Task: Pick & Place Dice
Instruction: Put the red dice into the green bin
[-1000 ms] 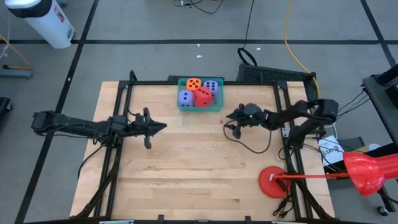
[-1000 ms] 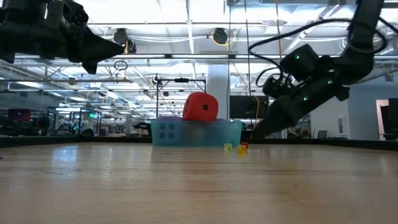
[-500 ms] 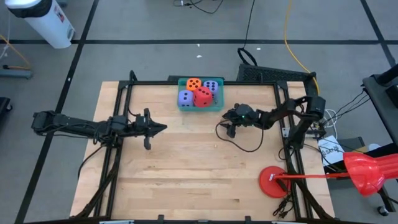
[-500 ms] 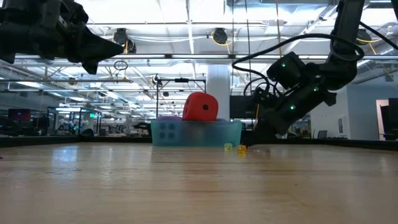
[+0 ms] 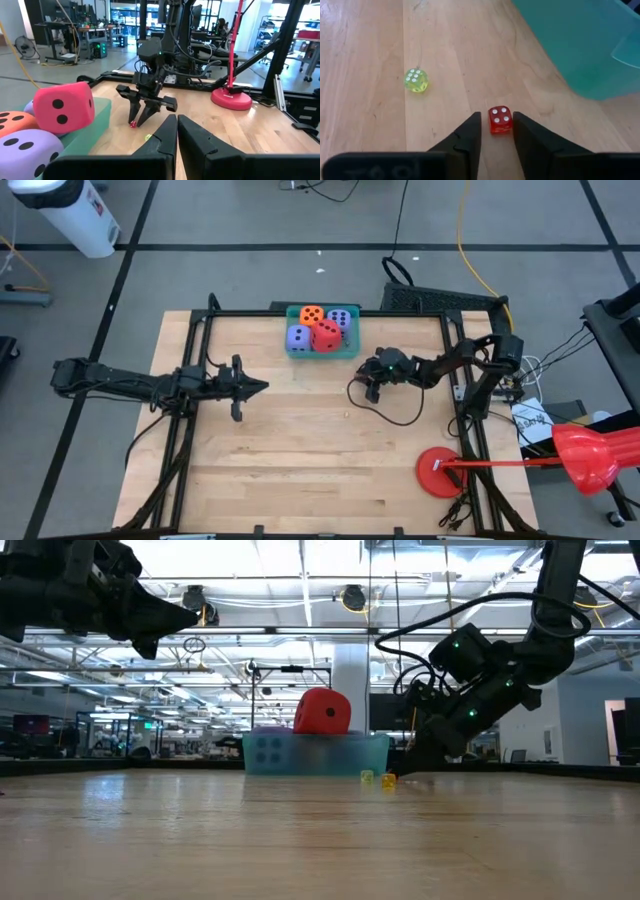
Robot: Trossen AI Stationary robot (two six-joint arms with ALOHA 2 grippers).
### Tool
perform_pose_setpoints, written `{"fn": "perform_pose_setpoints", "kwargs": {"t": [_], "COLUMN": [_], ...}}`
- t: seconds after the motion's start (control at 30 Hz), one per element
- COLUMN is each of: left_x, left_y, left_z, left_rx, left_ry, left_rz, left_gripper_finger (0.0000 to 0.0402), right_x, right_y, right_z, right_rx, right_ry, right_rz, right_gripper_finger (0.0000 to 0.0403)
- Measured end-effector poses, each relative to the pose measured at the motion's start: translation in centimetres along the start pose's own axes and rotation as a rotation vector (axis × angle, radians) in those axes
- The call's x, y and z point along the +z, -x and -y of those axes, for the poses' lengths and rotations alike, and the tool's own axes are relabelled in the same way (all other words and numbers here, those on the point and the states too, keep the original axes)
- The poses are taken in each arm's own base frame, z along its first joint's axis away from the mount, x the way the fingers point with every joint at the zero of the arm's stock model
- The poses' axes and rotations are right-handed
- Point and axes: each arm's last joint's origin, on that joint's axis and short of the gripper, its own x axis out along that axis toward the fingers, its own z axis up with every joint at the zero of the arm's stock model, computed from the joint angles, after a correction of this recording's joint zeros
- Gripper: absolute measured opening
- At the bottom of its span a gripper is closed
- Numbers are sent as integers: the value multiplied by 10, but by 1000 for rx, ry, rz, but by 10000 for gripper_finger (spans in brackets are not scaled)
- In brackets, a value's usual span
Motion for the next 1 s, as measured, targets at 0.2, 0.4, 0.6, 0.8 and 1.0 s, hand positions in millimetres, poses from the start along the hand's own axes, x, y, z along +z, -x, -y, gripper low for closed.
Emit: {"fn": "perform_pose_setpoints", "kwargs": {"t": [0.2, 0.4, 0.6, 0.8, 1.0], "left_x": [0, 0, 0, 0, 0], "left_y": [0, 0, 0, 0, 0], "left_z": [0, 0, 0, 0, 0], "left_rx": [0, 0, 0, 0, 0], "left_ry": [2, 2, 7, 10, 14], "left_rz": [1, 1, 2, 2, 2], "left_gripper_finger": [26, 26, 26, 26, 26], "right_x": [0, 1, 1, 10, 39], "right_y": [0, 0, 0, 4, 23], "right_z": [0, 0, 0, 0, -1], "right_rx": [-1, -1, -1, 3, 21], "right_ry": [6, 6, 7, 8, 4], "right_rz": [2, 8, 8, 77, 215], "right_gripper_finger": [70, 54, 56, 51, 51]}}
